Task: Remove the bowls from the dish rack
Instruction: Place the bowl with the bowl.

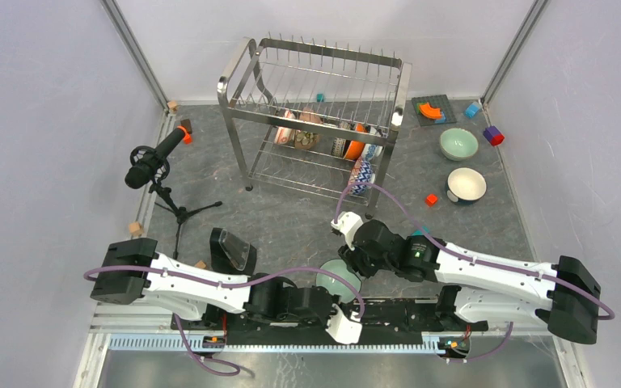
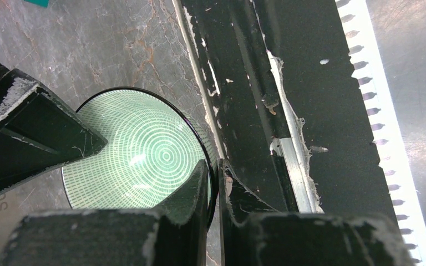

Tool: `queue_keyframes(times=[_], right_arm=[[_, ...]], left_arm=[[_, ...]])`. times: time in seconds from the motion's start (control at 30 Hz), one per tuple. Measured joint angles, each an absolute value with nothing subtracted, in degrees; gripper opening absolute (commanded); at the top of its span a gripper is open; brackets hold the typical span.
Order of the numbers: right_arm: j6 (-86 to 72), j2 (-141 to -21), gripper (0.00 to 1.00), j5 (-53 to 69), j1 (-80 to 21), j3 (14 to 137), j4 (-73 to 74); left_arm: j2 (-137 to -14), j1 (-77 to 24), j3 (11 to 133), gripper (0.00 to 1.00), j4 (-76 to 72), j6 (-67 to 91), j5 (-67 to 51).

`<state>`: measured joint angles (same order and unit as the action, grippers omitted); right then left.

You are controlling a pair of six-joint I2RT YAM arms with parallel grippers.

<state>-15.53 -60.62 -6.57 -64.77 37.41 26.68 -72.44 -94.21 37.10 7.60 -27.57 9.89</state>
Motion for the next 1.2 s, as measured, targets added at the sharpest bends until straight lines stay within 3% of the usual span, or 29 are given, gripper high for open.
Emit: queue_keyframes(times=[0.23, 0.4, 0.5, 0.57, 0.63, 0.73, 0.77, 0.87, 0.93, 1.2], right_arm=[[-15.2, -61.7, 0.39, -6.0, -64.8, 37.5, 25.6], [-15.3, -62.2, 0.20, -4.8, -64.8, 37.5, 24.7], [-15.5, -62.2, 0.01, -4.0, -64.8, 37.5, 24.1], [-16.1, -62.0, 0.00, -4.0, -64.9, 37.4, 23.5], [-16.3, -61.5, 0.00, -4.0, -64.8, 37.1, 23.1], [-16.4, -59.5, 0.00, -4.1, -64.8, 36.3, 22.9], [-16.4, -58.6, 0.00, -4.2, -64.8, 35.9, 23.1], [-16.2, -56.1, 0.00, -4.8, -64.9, 34.9, 25.0], [-16.3, -54.2, 0.00, -5.5, -64.9, 34.1, 26.6], [-17.8, -44.8, 0.00, -13.7, -64.9, 31.5, 33.9]], left_arm=[[-72.4, -94.2, 37.1, 0.02, 7.6, -27.6, 9.9], [-72.4, -94.2, 37.1, 0.02, 7.3, -27.6, 10.2], [-72.4, -94.2, 37.1, 0.02, 6.9, -27.5, 10.6], [-72.5, -94.2, 37.1, 0.03, 6.8, -27.3, 10.9], [-72.5, -94.3, 37.1, 0.13, 6.6, -27.0, 11.7], [-72.5, -94.3, 37.1, 0.49, 5.4, -26.0, 13.3], [-72.5, -94.4, 37.1, 0.59, 5.0, -25.7, 13.6], [-71.0, -94.3, 35.8, 0.74, 1.1, -24.4, 16.2], [-69.1, -94.3, 34.5, 0.98, -1.1, -23.2, 17.6], [-61.6, -94.3, 33.1, 1.00, -6.8, -14.8, 26.2]])
